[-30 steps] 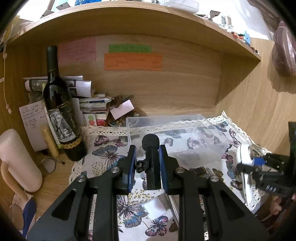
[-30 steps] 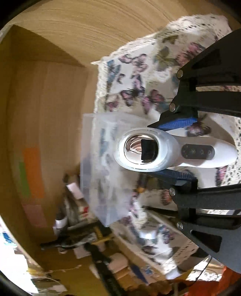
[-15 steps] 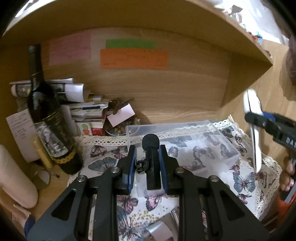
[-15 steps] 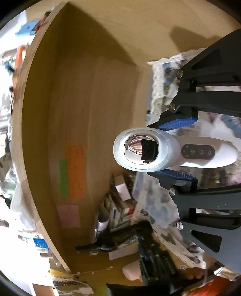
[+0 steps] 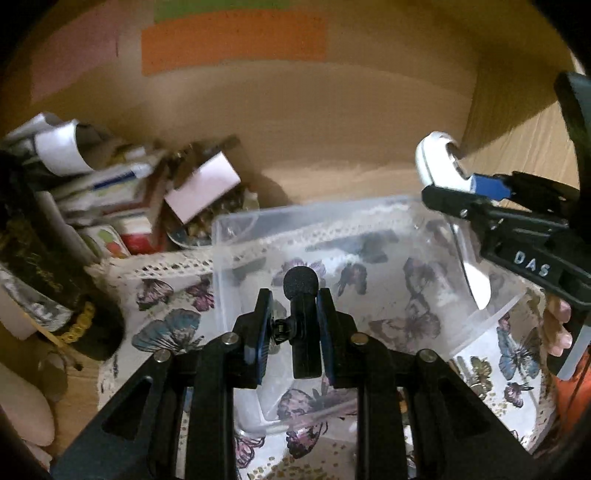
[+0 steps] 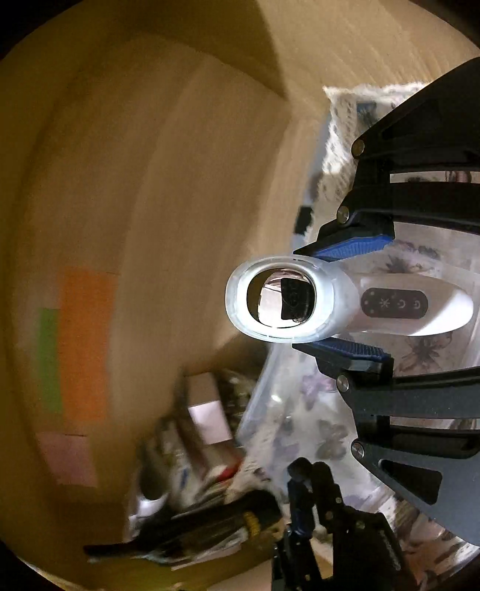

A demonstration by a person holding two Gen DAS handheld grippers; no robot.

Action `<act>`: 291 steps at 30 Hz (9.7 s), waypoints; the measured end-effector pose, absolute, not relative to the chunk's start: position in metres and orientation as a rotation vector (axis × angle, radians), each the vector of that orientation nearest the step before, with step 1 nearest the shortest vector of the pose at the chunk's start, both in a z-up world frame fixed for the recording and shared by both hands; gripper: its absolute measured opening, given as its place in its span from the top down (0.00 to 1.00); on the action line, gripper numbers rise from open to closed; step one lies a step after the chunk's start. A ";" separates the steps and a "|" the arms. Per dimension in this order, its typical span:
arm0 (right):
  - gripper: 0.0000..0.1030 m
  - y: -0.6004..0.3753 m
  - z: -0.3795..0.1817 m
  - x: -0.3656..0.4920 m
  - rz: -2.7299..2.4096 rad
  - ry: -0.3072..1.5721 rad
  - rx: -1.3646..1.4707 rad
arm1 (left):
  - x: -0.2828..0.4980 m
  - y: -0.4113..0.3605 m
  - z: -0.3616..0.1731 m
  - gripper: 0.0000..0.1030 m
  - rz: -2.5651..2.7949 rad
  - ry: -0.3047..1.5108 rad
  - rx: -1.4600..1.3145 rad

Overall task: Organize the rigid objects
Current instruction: 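Lift and carry the white device and black item over the clear box, then open the right tool dropping the device into the box while the left releases its item, then grasp the white plug adapter with the left tool and carry it over the box, then open the left tool to drop the plug adapter into the box, then grasp the silver strapped tube with the left tool while the right tool grasps the keys, then lift and carry the silver tube and keys over the clear box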

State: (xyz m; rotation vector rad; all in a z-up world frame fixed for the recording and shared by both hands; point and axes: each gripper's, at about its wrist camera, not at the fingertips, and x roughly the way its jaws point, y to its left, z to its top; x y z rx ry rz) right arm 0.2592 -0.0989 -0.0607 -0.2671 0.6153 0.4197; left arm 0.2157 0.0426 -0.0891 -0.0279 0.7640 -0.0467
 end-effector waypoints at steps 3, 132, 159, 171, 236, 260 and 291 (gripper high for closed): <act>0.65 -0.096 -0.077 0.268 0.446 0.693 -0.274 | 0.221 0.045 -0.097 0.77 -0.052 0.789 -0.039; 0.60 -0.106 -0.089 0.219 0.513 0.742 -0.163 | 0.206 0.029 -0.081 0.49 -0.061 0.716 -0.024; 0.40 -0.112 -0.061 0.194 0.501 0.646 -0.182 | 0.171 0.036 -0.052 0.30 -0.046 0.632 -0.024; 0.23 -0.136 -0.057 0.144 0.448 0.586 -0.205 | 0.120 0.033 -0.061 0.09 -0.018 0.632 0.009; 0.45 -0.142 -0.127 0.121 0.433 0.765 -0.152 | 0.108 0.025 -0.140 0.86 -0.137 0.853 -0.004; 0.45 -0.151 -0.069 0.107 0.424 0.528 -0.141 | 0.099 0.040 -0.057 0.86 -0.095 0.590 -0.050; 0.45 -0.106 -0.066 0.205 0.477 0.590 -0.178 | 0.196 0.060 -0.080 0.85 -0.030 0.710 -0.095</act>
